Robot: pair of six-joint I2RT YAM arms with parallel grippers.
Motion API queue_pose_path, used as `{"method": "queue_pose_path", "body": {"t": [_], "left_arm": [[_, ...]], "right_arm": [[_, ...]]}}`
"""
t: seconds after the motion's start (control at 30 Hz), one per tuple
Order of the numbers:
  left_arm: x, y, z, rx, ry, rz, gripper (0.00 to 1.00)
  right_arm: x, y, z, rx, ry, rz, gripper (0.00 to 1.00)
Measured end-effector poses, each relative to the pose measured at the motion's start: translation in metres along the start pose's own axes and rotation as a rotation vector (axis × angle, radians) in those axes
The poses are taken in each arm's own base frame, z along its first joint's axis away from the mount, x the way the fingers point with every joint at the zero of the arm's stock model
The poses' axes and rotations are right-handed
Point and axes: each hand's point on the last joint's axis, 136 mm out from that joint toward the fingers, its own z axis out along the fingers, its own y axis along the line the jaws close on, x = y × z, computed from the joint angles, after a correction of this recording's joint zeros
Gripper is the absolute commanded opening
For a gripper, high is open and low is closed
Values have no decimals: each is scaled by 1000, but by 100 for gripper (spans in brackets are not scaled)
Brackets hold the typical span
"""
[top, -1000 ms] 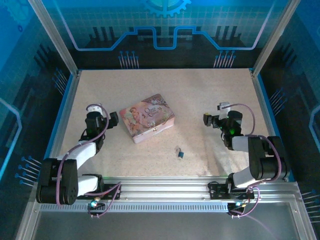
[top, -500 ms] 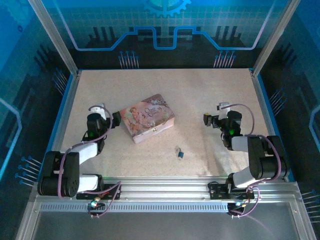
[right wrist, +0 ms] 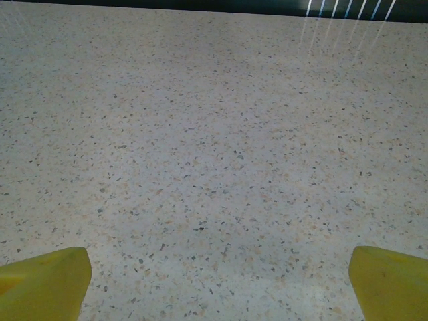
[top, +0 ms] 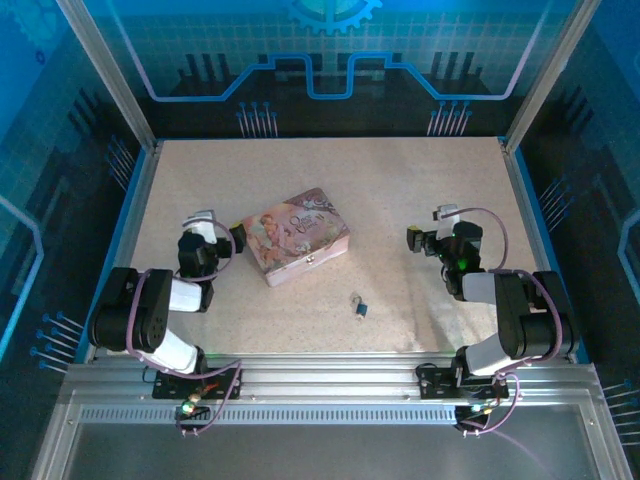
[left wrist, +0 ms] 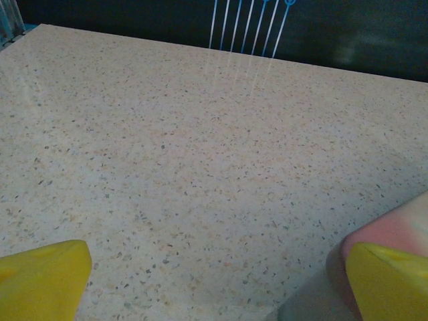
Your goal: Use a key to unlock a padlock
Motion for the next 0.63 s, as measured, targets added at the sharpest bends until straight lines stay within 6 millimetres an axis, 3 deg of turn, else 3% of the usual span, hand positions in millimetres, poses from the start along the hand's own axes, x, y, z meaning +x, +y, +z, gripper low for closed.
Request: {"method": "queue_pose_path", "body": {"t": [0.13, 0.63], "left_arm": [[-8, -2, 6, 7, -4, 0, 99], [-2, -1, 6, 4, 19, 0, 99]], "right_arm": [[-1, 2, 0, 7, 0, -10, 100], [-6, 2, 2, 22, -10, -31, 100]]}}
